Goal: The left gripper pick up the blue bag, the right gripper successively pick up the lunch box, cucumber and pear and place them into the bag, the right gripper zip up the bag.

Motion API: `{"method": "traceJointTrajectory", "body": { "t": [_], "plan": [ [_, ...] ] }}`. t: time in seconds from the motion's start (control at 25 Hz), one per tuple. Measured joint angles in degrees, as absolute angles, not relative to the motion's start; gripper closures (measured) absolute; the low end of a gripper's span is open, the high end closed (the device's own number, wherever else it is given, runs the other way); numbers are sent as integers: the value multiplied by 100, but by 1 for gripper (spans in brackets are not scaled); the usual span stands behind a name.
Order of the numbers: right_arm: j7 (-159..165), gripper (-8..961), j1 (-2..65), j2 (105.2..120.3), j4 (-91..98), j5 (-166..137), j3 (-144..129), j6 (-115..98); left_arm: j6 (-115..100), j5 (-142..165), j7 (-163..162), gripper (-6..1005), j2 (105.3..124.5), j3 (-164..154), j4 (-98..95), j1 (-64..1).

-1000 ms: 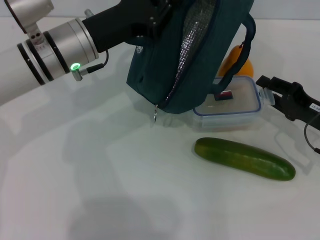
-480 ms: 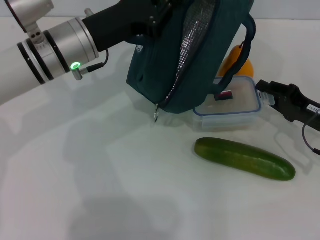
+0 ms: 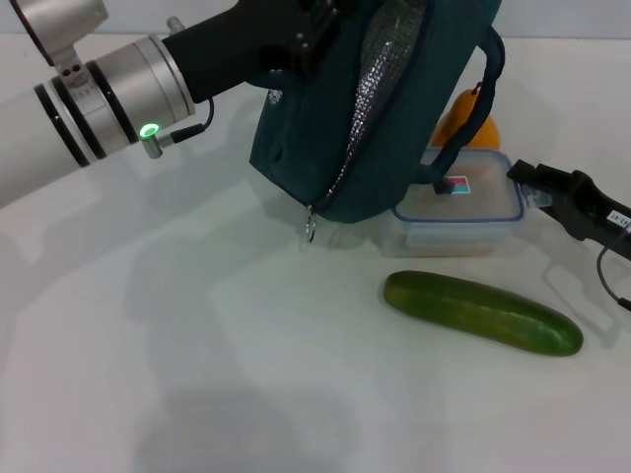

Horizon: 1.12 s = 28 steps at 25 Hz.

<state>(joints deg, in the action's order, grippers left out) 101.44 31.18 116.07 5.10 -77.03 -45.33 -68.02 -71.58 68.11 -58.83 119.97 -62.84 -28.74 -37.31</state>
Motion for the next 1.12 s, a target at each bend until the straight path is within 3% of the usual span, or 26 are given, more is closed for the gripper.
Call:
{"method": "traceJointTrajectory", "body": {
  "t": [0.36, 0.8, 1.12],
  "plan": [
    [9928, 833, 3068, 11593, 526, -7486, -4531, -6913, -7104, 6803, -5880, 953, 12004, -6284, -2875, -3726],
    [9924, 861, 2728, 11526, 879, -7206, -4530, -6902, -7092, 6796, -5892, 953, 12015, -6285, -2874, -3742],
    [9916, 859, 2310, 11277, 1053, -6731, -4457, -6805, -7039, 6793, -5918, 954, 12030, -6293, -2872, -3753]
  ]
}}
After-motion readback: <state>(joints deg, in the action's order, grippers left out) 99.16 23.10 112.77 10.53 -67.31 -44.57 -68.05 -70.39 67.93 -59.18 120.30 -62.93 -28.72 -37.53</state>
